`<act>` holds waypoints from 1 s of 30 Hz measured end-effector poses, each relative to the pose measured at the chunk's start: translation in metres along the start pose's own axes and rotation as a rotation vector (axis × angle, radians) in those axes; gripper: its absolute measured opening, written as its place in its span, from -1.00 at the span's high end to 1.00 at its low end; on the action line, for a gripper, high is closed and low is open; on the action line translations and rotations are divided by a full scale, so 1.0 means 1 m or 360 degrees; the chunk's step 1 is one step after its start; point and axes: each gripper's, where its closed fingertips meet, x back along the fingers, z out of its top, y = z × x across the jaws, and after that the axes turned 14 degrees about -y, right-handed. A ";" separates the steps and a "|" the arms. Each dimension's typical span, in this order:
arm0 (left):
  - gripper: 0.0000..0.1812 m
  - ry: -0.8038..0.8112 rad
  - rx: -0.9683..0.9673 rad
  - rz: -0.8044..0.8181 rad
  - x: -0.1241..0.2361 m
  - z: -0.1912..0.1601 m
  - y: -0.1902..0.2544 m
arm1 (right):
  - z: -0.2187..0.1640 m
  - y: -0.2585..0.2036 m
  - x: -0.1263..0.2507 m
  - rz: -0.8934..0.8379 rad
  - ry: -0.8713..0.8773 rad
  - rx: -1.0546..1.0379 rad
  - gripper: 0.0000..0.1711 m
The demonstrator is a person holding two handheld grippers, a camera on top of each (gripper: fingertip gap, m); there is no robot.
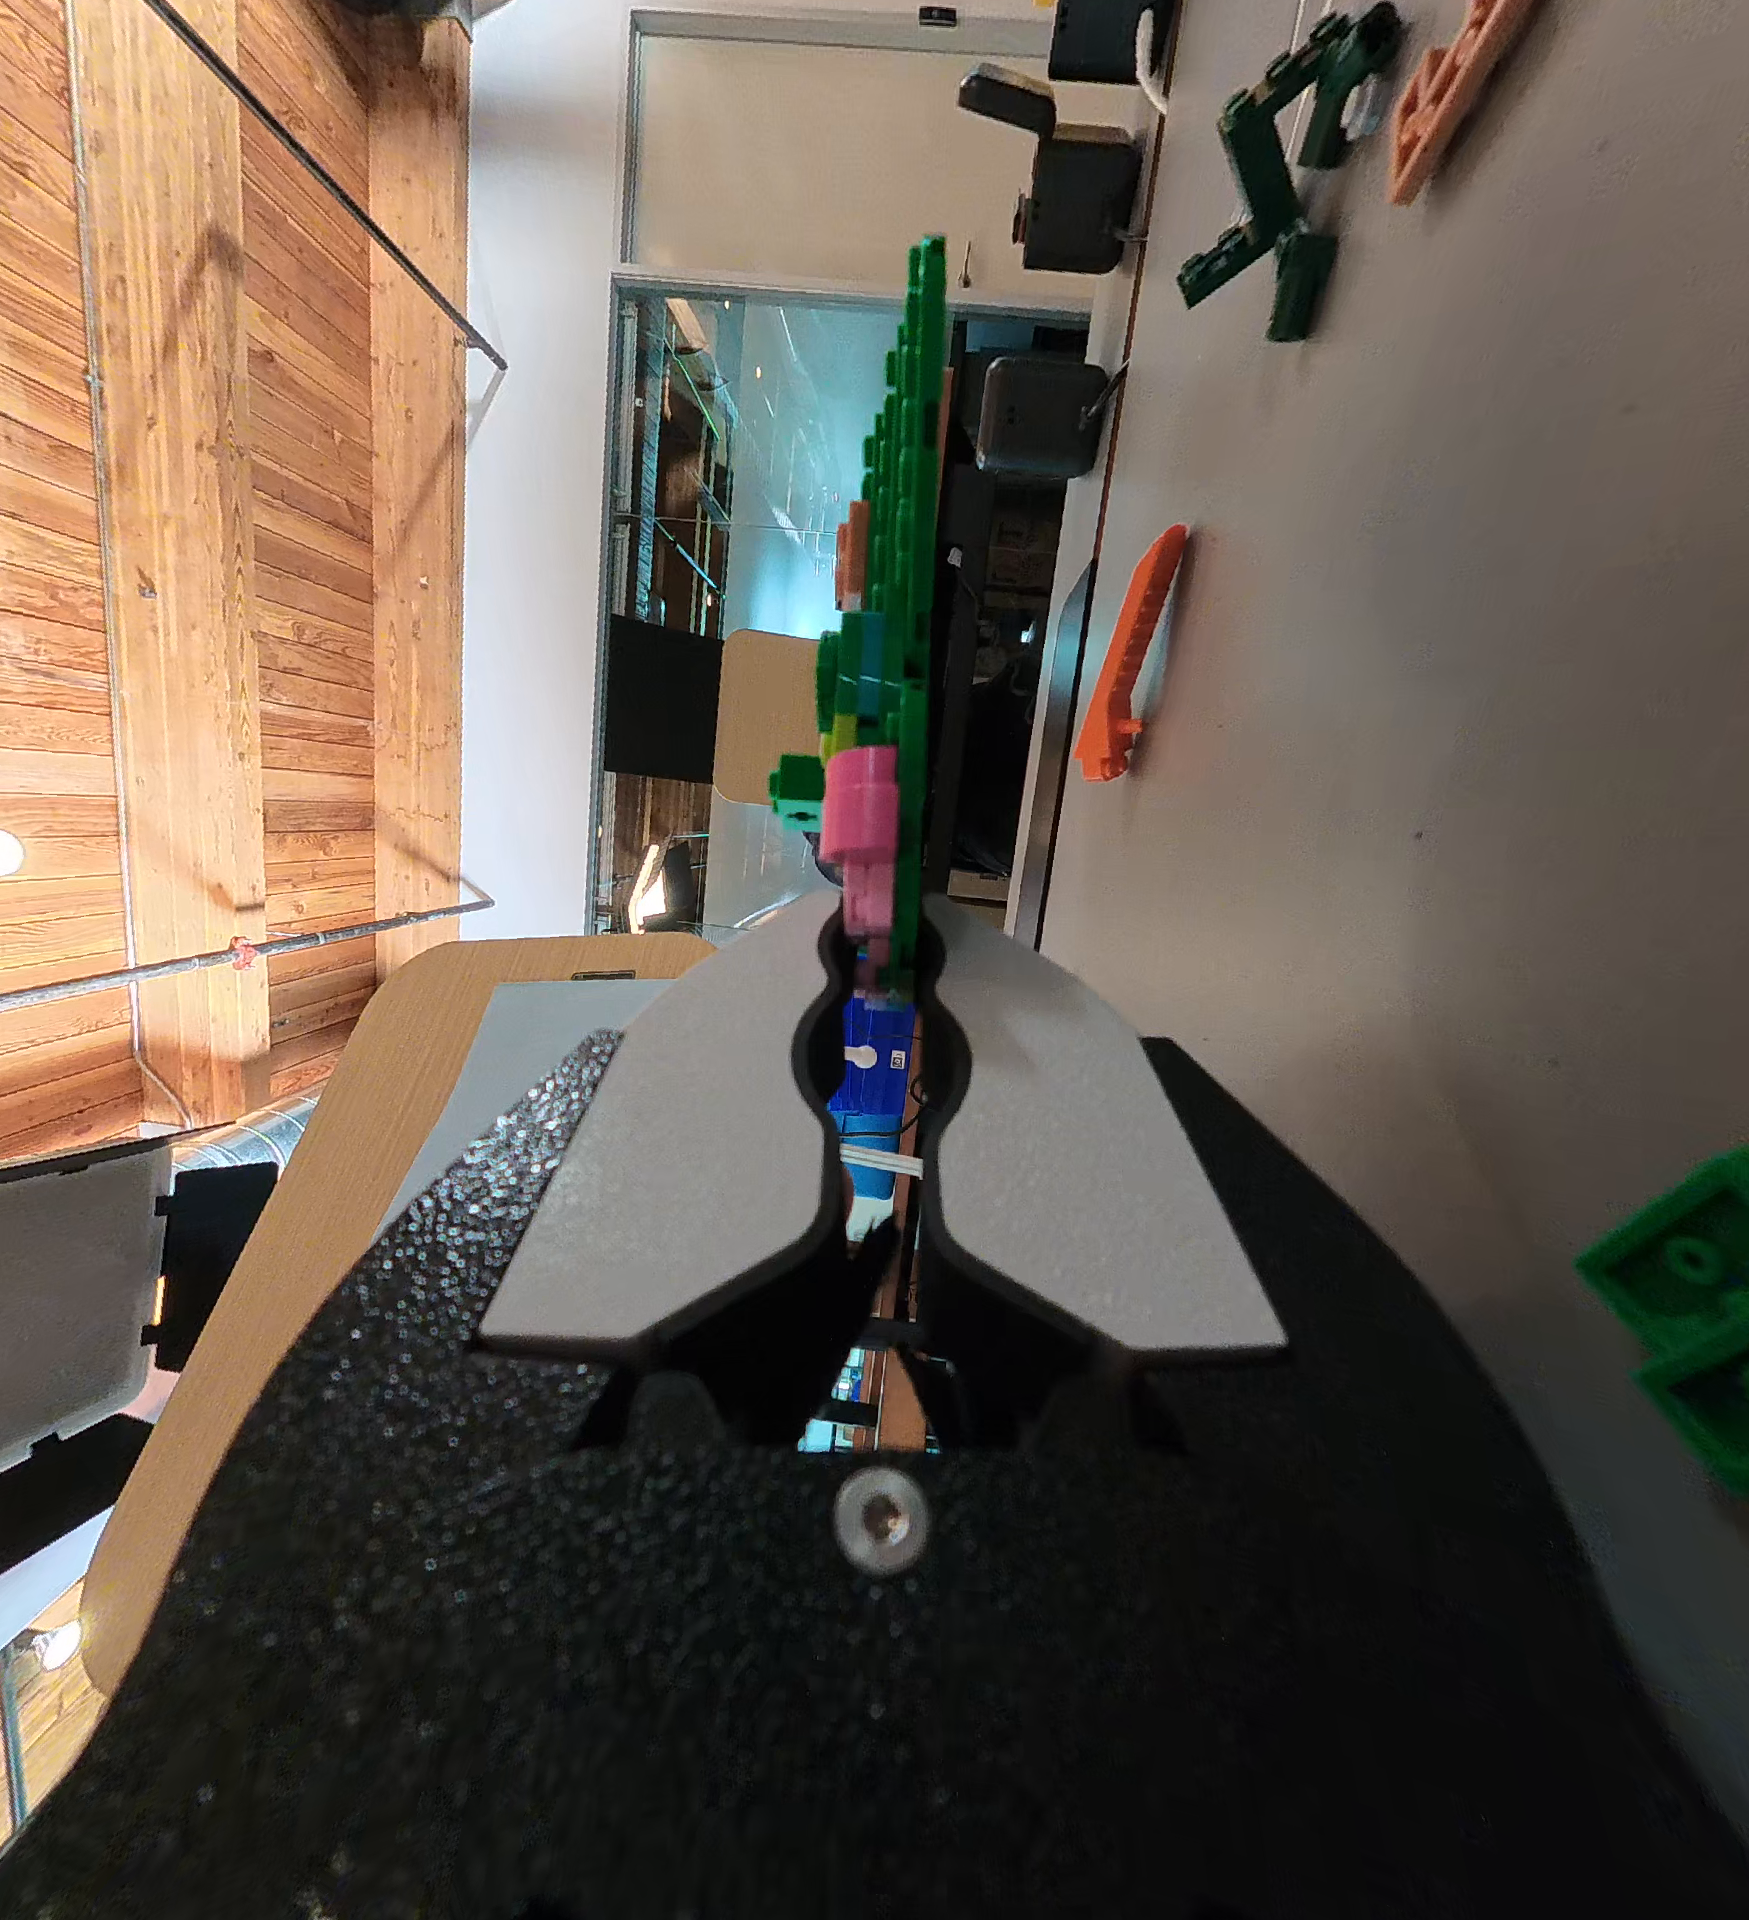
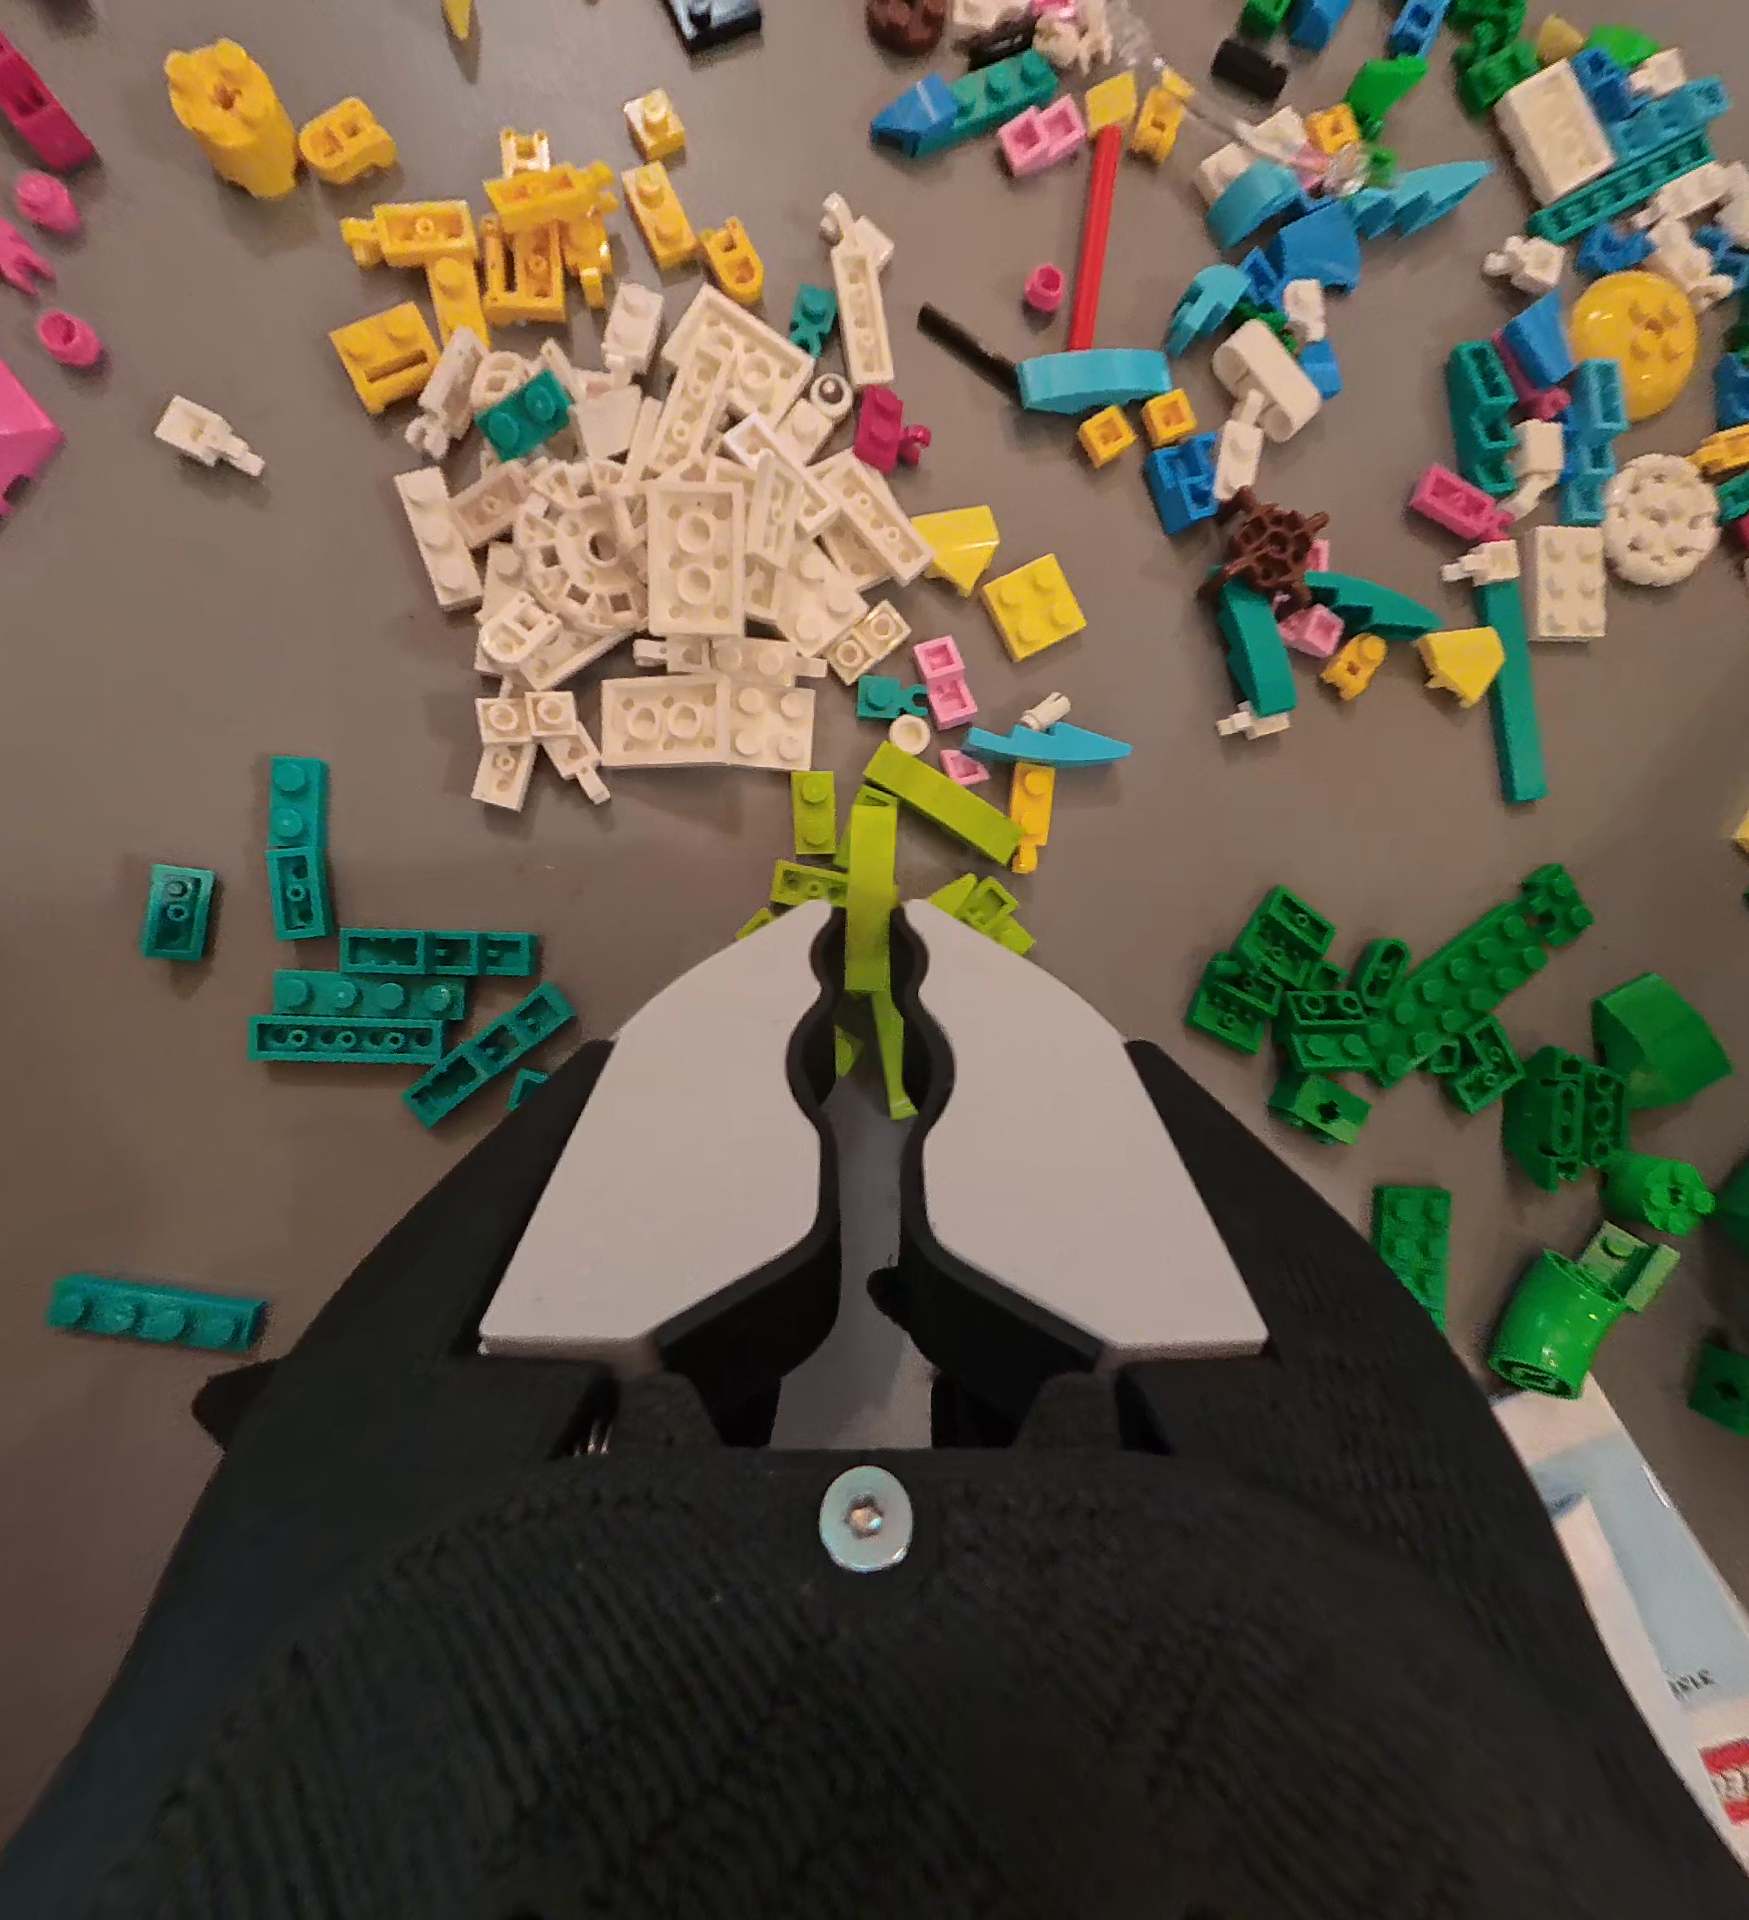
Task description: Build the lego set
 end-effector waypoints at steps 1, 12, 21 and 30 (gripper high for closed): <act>0.91 0.0000 0.0000 0.0000 0.000 0.000 0.000 | 0.000 0.003 0.002 -0.0016 0.0019 -0.0009 0.93; 0.91 0.0004 -0.0002 0.0000 0.000 0.001 0.000 | -0.015 0.036 0.000 -0.0107 0.0002 -0.0132 0.92; 0.91 0.0009 -0.0001 0.0003 0.000 0.001 0.000 | -0.002 0.038 -0.002 0.0126 0.0143 -0.0289 0.92; 0.91 0.0010 -0.0016 0.0011 0.000 0.001 0.000 | 0.012 0.042 0.005 0.0019 0.0169 -0.0215 0.93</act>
